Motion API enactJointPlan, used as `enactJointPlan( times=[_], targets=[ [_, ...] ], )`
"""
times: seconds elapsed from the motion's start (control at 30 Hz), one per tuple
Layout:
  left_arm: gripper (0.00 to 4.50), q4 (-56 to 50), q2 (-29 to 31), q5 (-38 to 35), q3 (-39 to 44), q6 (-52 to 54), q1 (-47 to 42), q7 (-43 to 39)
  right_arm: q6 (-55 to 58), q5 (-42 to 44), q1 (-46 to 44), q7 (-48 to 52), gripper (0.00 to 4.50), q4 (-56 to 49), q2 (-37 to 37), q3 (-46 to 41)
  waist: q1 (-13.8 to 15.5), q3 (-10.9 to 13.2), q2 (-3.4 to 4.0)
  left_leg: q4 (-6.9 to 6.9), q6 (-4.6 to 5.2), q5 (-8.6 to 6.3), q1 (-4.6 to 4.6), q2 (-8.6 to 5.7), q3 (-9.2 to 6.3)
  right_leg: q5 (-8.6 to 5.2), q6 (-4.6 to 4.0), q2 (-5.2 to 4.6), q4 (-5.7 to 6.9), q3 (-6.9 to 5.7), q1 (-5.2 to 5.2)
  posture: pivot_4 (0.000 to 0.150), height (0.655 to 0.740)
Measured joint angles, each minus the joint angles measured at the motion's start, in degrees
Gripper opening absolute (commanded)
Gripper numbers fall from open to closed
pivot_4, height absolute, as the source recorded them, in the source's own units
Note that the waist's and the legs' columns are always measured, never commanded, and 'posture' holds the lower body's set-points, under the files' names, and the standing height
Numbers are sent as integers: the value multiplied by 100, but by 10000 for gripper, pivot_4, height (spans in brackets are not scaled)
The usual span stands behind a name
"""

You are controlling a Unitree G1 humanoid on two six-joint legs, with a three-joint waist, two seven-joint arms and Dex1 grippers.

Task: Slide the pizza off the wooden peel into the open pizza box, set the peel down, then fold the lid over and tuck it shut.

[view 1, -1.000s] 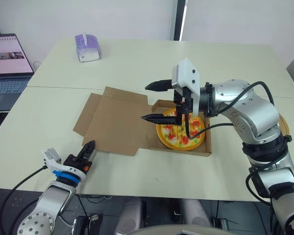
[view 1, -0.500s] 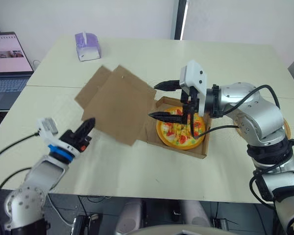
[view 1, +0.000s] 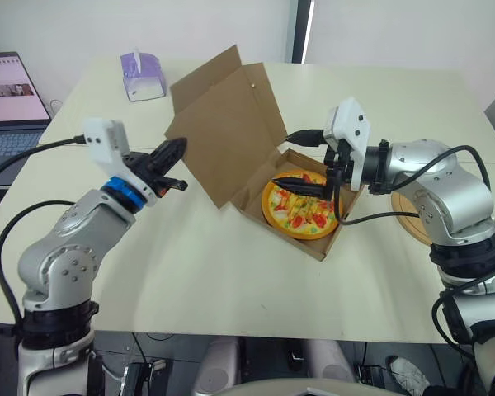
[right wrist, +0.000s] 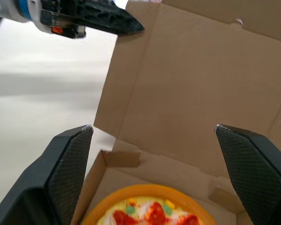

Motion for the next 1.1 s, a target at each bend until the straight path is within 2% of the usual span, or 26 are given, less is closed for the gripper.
enactJointPlan(
  times=[0.07, 0.17, 0.23, 0.37, 0.53, 0.67, 0.8, 1.1],
  targets=[
    [71, 98, -12, 286, -114, -87, -172, -214, -74, -52, 28, -36, 45000, 153, -80, -54, 0, 1, -1, 1, 0, 0, 0, 0, 0, 0, 0, 0, 0, 0, 0, 1500, 7400],
    [0, 211, -49, 593, -252, -175, -357, -474, -332, -349, 33, -147, 39521, 600, -357, -199, 3, 1, -1, 1, 0, 0, -1, 0, 3, 0, 0, -1, -1, 2, 1, 1500, 7400],
    [0, 282, -180, 755, -266, -184, -452, -595, -781, -764, 56, -184, 30140, 1250, -690, -234, 17, 3, -5, 1, 0, 0, -1, 0, 4, 0, 0, -1, -1, 1, 1, 1500, 7400],
    [0, 410, -279, 923, -277, -185, -601, -724, -1487, -1260, 65, -163, 19193, 2126, -935, -216, 10, 5, -8, 1, 0, 1, 0, 0, 10, 0, 0, -1, 1, 3, -1, 1500, 7400],
    [0, 582, -447, 1176, -336, -198, -854, -972, -2621, -2023, -53, -110, 1475, 4024, -1026, 60, 0, 6, -10, 2, 1, 2, 5, 1, 26, 1, 1, -1, 6, 15, 0, 1500, 7400],
    [0, 698, -558, 1346, -374, -199, -910, -1154, -3273, -2380, -146, -36, 368, 4968, -1013, 168, -7, 7, -10, 2, 1, 2, 4, 1, 30, 1, 1, -1, 6, 19, -4, 1500, 7400],
    [0, 767, -640, 1481, -433, -199, -986, -1305, -3503, -2424, -107, 267, 368, 5066, -1013, 137, -6, 7, -10, 4, 1, 2, 5, 2, 29, 2, 1, 0, 9, 18, -3, 1500, 7400],
    [0, 1184, -717, 1720, -455, -311, -1305, -1607, -2452, -1538, 1162, 1008, 368, 2951, -1009, -230, 8, 7, -10, 10, 0, 2, 4, 2, 23, 3, 3, -1, 15, 16, -3, 1500, 7400]
  ],
)
